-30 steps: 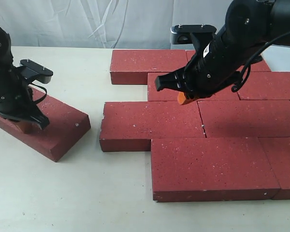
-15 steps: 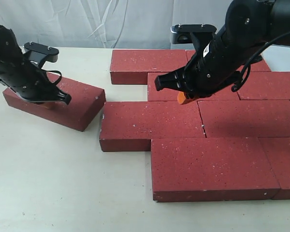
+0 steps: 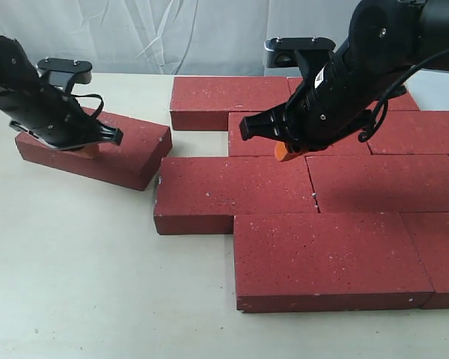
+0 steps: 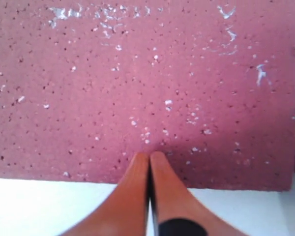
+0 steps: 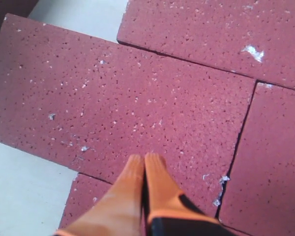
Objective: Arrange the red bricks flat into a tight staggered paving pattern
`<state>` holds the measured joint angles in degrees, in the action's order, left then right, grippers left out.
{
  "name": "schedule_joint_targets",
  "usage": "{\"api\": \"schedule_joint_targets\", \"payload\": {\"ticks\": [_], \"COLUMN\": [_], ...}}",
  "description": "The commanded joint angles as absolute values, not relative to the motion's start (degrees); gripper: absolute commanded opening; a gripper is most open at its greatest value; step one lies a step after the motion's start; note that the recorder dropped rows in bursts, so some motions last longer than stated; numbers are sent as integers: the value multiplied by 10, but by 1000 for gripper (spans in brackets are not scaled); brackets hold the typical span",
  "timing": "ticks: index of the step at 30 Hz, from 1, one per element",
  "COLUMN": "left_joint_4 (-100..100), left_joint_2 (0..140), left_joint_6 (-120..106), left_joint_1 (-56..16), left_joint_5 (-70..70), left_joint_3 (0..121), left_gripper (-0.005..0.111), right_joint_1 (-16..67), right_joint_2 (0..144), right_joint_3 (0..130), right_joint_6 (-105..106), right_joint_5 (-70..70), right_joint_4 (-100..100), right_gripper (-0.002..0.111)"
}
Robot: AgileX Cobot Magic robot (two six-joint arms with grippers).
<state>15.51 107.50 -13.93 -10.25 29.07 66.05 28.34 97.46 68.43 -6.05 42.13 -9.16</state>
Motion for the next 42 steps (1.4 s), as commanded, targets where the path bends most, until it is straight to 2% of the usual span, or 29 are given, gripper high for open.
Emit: {"api": "schedule_joint_targets", "payload": {"ticks": [1,8,18,23,29,37,42], "left_joint_4": [180,126,96,137,152,217,227], "left_joint_2": [1022,945,961,1007,1077,1120,1151], "left_joint_6": [-135,-134,-106,-105,-107,-113,-119], "left_joint_1": [-103,-90,56,117,124,124,124], "left_joint_5": [306,299,309,282,221,154,173], "left_joint_3": [676,692,692,692,692,692,715], "left_gripper": [0,0,0,0,0,0,0], "right_joint_1": [280,280,288,341,405,446,447], "right_joint_2": [968,968,976,1044,1183,1287,1331], "right_joint_3": [683,683,706,826,992,1075,1110], "right_joint_6": [-58,-53,19,20,20,20,17], "right_joint_5": [412,411,390,434,475,480,471], "right_joint_4": [-92,-112,-183,-178,-175,-187,-189], "right_gripper": [-1,-1,-1,-1,-1,-1,-1]}}
